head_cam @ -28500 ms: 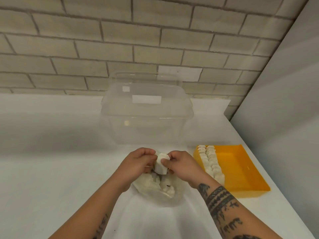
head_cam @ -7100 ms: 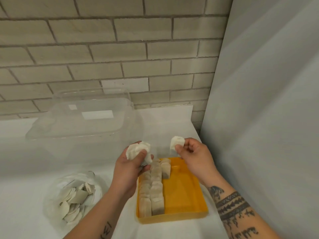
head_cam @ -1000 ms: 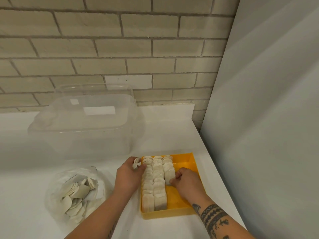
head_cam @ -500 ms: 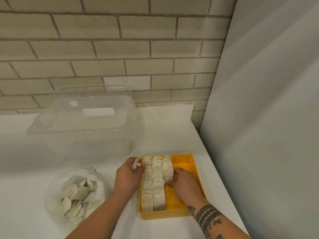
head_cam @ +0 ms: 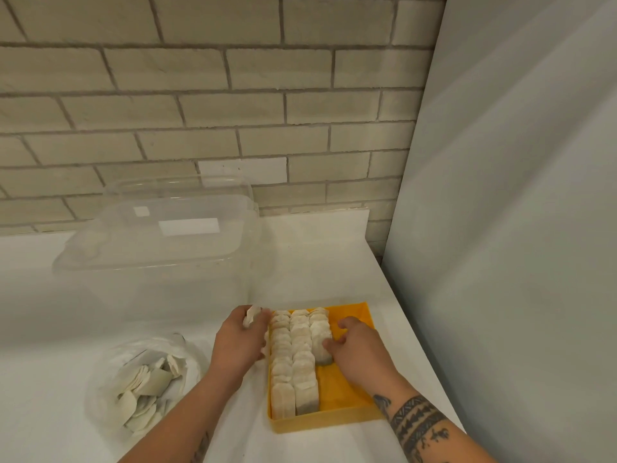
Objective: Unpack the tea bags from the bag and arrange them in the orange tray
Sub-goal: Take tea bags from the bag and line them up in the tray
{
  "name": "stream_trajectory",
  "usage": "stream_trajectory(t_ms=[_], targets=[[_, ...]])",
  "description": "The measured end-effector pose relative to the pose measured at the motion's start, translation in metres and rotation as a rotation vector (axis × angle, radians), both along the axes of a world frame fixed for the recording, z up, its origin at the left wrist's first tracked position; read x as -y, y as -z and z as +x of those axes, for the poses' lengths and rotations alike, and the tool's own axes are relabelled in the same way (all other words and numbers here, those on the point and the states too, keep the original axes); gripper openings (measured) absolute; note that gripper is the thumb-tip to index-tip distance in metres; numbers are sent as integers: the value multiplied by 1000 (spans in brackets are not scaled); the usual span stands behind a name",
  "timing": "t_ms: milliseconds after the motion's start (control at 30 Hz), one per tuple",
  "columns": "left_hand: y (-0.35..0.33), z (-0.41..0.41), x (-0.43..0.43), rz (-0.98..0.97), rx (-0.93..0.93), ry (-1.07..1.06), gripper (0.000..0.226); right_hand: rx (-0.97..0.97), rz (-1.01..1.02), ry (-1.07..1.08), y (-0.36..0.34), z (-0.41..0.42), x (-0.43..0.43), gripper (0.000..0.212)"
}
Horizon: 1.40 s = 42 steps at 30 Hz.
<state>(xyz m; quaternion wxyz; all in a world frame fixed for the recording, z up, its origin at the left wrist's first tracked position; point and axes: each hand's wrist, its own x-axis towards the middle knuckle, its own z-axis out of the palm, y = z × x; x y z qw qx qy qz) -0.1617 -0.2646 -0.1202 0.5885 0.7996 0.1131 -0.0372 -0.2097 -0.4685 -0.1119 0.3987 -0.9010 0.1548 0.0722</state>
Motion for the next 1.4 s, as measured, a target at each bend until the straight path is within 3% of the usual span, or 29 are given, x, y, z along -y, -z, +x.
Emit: stream_trajectory(t_ms=[200,433,733,1100,1233,1400], targets=[[-28,-6,14,-360,-137,158,21,152,89,-28,-26,-4,-5,31],[-47,-13,30,-458,-90,278,20,299,210,-62,-51,-4,-15,9],[-51,-21,38,-638,-203,245,32,293,176,-89,-46,-2,-17,8],[-45,-23,35,-417,-92,254,22,271,147,-93,-44,-2,-7,17],[-39,-18,29,-393,-38,183,13,285,163,2,-44,1,2,18],[-20,-8,14,-135,76,58,19,197,178,76,-25,-4,8,13]])
